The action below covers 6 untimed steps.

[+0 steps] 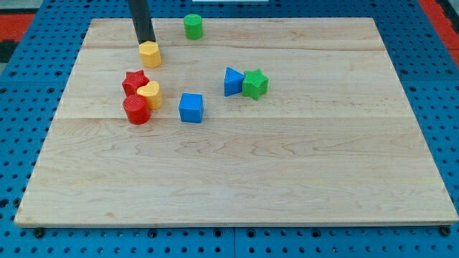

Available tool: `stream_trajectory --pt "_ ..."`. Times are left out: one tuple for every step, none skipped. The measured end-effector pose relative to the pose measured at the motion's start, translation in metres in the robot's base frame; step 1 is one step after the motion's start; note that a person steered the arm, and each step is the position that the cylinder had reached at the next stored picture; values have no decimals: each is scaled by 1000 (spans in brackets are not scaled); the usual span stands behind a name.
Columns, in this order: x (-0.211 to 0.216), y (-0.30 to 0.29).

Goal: Point your arm at the green circle

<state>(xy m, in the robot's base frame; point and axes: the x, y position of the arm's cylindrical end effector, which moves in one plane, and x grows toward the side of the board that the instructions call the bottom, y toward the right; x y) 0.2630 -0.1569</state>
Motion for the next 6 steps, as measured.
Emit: stream_trajectory --pt "20 7" --pt "79 2" --pt "91 -20" --pt "58 -4" --pt "5 24" --pt "-71 21"
